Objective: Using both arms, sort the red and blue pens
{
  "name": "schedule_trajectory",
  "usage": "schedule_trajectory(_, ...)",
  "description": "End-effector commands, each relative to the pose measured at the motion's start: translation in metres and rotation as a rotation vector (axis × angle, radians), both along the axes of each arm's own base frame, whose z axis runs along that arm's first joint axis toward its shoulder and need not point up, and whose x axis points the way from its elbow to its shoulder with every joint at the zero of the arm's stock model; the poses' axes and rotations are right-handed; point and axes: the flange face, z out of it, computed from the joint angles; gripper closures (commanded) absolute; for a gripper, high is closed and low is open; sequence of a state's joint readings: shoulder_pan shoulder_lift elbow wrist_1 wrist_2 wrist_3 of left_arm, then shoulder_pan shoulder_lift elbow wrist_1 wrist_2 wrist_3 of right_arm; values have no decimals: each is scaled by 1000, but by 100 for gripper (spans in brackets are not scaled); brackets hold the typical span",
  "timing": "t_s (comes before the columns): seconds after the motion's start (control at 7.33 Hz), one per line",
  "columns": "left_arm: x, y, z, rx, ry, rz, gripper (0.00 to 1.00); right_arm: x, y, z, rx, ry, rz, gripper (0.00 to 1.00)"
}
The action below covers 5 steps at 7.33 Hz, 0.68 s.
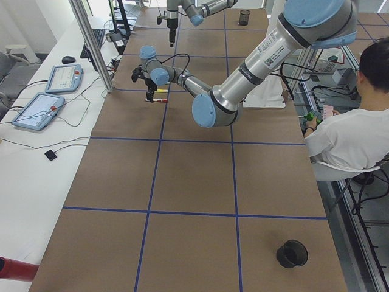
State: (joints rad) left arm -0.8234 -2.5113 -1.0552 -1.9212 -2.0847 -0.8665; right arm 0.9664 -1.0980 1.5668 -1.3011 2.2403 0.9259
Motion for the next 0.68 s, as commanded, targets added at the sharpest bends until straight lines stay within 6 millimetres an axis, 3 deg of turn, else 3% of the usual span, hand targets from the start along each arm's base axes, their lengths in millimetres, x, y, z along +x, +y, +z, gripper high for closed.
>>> schedule_trajectory(0.0, 28, -1, -6, 54, -9, -15, 18, -10, -9, -4, 5, 13, 6, 1)
schedule_trajectory(0.14, 43, 7, -7, 110, -17, -38, 24, -12, -8, -4, 6, 13, 4, 1)
schedule_trajectory(0.55, 70, 3, 7, 161, -25, -66, 35, -27, -13, -11, 41, 50, 33, 1)
